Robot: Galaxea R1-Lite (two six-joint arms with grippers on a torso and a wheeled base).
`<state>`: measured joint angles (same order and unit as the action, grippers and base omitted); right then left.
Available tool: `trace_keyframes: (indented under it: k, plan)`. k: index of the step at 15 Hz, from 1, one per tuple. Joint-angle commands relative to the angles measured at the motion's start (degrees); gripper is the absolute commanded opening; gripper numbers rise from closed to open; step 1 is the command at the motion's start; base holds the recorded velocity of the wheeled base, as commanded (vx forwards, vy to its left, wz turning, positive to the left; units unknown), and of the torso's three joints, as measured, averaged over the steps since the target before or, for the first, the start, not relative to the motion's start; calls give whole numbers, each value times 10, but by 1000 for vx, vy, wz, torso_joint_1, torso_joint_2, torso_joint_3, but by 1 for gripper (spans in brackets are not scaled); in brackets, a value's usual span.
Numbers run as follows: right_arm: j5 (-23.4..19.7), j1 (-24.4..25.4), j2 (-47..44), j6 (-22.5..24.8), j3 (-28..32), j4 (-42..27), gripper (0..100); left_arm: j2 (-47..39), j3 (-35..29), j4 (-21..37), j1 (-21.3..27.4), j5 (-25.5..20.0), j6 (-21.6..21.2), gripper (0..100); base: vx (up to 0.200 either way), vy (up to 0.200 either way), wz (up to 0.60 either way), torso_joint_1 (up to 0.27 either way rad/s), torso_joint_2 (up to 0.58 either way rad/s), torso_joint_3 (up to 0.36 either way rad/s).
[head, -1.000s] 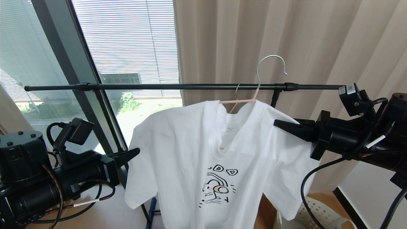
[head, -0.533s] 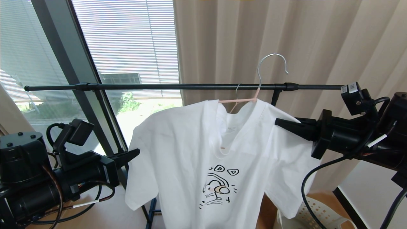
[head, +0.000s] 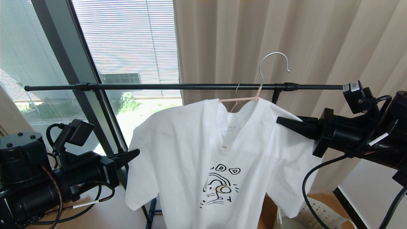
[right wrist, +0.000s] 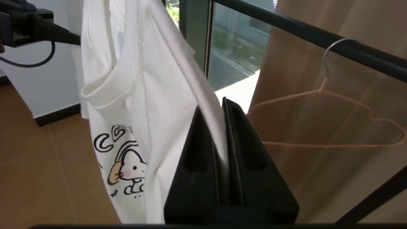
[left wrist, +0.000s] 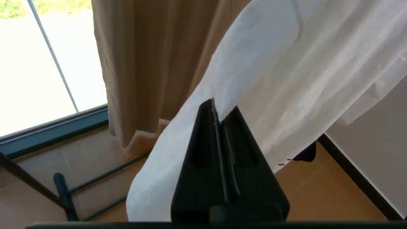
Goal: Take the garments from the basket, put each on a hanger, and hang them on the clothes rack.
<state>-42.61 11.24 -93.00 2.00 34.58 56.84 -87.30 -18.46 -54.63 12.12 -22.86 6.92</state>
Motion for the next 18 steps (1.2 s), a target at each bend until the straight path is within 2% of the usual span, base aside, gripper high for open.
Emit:
trace_keyframes:
  k: [1,7,10,18]
  plan:
    - [0,-3,0,0,2,0,0,0,0,0,0,0,0,0,0,0,0,0,0,0]
    - [0,-3,0,-4,3,5,0,3,1,0,0,0,0,0,0,0,0,0,0,0]
    - [-1,-7,-2,-23,0,29,0,4,5,0,0,-1,0,0,0,0,0,0,0,0]
    - [-1,-7,-5,-22,-2,32,0,12,4,0,2,-2,-1,0,0,0,0,0,0,0]
